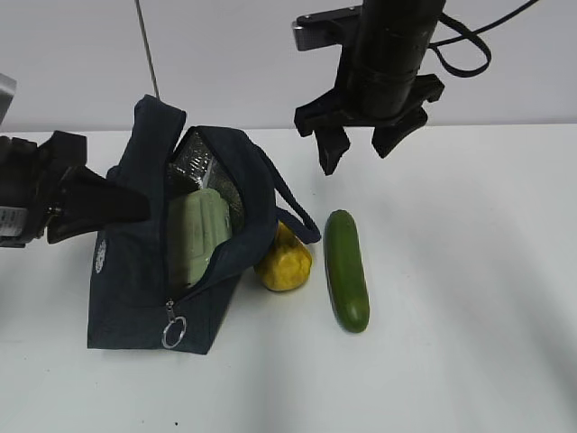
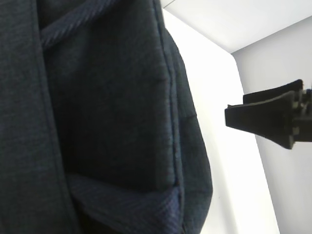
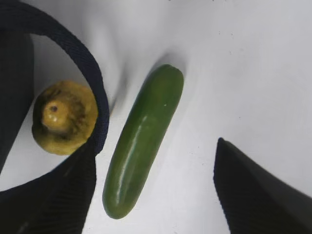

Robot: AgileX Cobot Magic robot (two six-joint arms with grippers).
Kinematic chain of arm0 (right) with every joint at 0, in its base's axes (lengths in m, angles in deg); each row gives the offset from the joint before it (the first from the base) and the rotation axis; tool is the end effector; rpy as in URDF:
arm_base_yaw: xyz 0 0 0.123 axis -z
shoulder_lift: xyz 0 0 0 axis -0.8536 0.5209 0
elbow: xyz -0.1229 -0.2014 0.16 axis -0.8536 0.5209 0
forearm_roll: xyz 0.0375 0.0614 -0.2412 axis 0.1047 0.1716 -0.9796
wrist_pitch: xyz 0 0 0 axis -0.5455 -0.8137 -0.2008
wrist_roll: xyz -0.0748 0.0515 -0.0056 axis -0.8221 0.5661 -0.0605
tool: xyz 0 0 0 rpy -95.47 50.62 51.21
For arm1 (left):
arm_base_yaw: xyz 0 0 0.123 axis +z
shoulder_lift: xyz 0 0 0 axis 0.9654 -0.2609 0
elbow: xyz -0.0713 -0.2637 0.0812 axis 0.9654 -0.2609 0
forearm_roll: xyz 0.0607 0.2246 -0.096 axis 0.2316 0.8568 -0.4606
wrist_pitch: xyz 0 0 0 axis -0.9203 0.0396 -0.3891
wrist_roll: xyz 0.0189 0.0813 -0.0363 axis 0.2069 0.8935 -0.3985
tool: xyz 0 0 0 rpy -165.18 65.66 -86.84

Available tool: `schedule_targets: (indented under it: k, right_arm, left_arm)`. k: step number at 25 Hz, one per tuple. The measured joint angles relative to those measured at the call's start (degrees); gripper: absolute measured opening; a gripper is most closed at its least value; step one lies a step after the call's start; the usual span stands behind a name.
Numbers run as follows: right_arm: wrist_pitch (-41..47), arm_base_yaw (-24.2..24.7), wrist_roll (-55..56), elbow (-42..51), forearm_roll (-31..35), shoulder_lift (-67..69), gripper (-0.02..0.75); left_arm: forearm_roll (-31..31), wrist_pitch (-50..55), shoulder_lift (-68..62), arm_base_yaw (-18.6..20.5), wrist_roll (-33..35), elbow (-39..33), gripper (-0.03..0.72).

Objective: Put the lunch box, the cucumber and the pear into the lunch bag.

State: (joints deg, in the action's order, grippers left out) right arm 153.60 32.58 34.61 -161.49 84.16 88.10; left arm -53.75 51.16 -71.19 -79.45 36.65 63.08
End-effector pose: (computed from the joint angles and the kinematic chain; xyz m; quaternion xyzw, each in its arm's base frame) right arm 0.3894 0.1845 0.2774 -0.1707 0.9733 0.0148 0.1529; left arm 0.2434 -0.0850 0.2341 0.0286 0.8666 -0.4262 0.2582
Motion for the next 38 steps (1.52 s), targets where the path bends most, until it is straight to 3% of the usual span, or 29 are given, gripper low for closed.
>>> schedule_targets:
  k: [22, 29, 38]
  right_arm:
    - [1.89, 0.0, 3.13, 0.0, 2.75, 16.15, 0.572]
    - [1.2, 0.25, 3.16, 0.0, 3.06, 17.11, 0.417]
    - [2.0, 1.08, 2.51, -2.78, 2.77, 17.11, 0.379]
  left_arm:
    - [0.0, 0.53, 0.0, 0.0, 0.0, 0.0, -0.019]
    - [0.0, 0.59, 0.0, 0.0, 0.0, 0.0, -0.019]
    - [0.0, 0.64, 0.0, 0.0, 0.0, 0.0, -0.019]
